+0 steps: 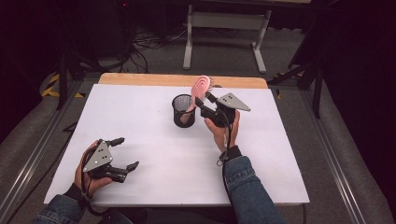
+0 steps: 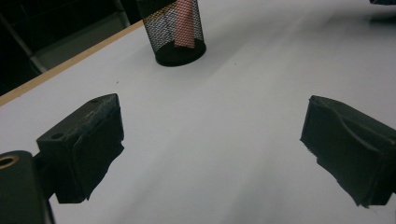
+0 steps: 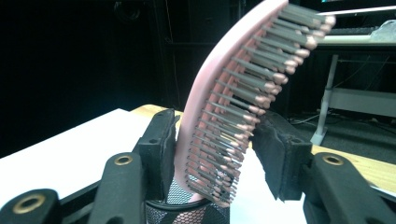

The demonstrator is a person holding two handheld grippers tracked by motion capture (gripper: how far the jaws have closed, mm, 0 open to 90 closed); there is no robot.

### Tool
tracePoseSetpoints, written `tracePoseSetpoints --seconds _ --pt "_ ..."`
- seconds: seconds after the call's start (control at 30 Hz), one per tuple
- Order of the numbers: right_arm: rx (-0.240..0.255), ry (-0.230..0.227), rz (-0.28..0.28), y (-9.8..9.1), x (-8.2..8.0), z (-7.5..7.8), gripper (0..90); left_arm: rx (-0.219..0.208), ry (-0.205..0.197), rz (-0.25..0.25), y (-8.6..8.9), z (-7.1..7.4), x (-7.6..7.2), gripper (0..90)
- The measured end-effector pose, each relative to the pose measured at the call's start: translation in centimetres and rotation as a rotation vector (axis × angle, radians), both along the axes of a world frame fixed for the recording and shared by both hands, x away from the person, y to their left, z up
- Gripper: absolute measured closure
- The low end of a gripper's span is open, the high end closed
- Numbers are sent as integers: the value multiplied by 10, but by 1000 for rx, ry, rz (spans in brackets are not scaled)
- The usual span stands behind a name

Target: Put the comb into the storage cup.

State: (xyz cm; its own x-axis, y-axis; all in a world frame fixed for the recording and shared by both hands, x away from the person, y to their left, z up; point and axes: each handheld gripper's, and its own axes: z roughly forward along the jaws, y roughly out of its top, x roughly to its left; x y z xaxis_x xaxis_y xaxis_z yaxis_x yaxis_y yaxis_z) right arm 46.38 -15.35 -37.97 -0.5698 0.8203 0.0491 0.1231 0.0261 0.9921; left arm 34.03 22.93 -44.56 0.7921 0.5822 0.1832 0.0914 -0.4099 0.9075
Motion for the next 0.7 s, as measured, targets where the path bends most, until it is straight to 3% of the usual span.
tracePoseSetpoints --seconds 0.7 --pt "-73 -63 29 2 -9 13 440 14 3 14 -1 -1 1 73"
